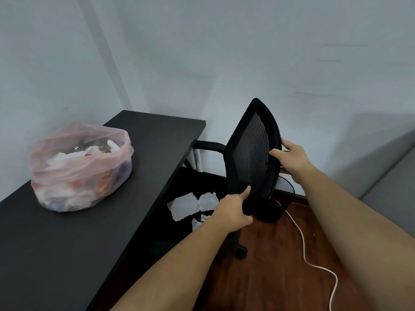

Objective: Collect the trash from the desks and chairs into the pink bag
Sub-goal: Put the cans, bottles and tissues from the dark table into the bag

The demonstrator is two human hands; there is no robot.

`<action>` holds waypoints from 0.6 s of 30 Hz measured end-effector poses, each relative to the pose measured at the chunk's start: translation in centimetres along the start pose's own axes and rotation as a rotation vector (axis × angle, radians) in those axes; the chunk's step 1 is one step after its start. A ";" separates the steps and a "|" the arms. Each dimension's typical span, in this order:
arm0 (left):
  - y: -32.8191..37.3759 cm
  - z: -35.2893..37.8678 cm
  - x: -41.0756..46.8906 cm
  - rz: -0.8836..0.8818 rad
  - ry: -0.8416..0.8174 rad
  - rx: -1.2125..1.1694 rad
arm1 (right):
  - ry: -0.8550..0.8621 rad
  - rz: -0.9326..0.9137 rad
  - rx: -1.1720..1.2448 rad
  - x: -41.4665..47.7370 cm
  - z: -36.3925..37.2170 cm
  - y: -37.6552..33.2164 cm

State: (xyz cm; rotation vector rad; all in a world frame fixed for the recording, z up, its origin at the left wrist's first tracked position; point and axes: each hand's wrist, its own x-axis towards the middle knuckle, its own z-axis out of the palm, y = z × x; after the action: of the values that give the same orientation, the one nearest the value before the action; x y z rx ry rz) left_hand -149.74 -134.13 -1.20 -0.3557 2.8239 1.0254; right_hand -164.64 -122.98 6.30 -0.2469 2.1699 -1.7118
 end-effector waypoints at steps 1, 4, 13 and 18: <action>0.7 0.4 0.2 0.006 0.000 -0.010 | 0.001 0.003 -0.014 0.0 -0.9 0.0; 2.7 1.7 0.9 0.016 -0.011 -0.033 | -0.014 0.017 -0.055 0.0 -3.7 -0.1; 4.7 2.2 2.9 0.093 -0.168 0.040 | 0.018 0.103 -0.334 1.6 -7.2 -0.8; -0.5 -1.5 4.9 0.080 -0.265 0.002 | 0.286 -0.049 -0.773 4.4 -0.9 -3.9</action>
State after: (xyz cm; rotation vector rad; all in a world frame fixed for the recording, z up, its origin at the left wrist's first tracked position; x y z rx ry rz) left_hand -154.41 -136.41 -1.29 -0.0981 2.6188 1.0010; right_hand -169.37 -124.69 9.45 -0.2576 2.9768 -0.8832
